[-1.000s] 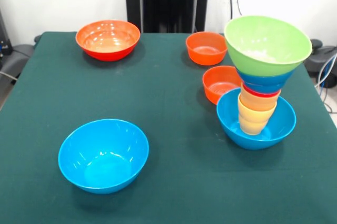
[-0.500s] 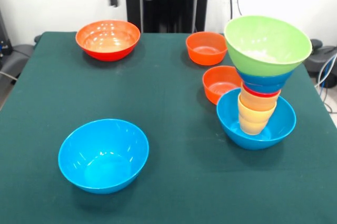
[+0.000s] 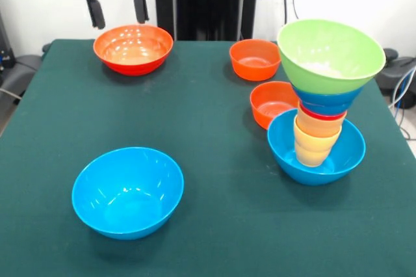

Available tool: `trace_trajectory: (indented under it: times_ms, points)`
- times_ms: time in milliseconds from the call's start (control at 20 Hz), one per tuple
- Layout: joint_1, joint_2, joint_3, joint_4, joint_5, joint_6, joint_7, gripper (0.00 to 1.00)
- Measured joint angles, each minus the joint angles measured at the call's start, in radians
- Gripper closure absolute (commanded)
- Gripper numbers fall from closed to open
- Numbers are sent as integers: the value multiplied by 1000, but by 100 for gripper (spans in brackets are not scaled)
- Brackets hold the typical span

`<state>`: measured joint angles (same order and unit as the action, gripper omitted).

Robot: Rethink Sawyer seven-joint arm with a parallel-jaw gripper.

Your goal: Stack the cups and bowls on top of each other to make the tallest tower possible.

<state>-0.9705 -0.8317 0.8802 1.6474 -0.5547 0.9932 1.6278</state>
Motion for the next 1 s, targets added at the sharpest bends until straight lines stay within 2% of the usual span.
trace_trajectory:
  times_ms: [200, 650, 850, 1000]
  points:
    - [4, 54, 23, -10, -4, -14, 0, 0]
    - [50, 117, 53, -44, 4, -14, 0, 0]
    - [42, 113, 58, 1, 7, -19, 0, 0]
    - [15, 84, 58, 75, 3, -38, 0, 0]
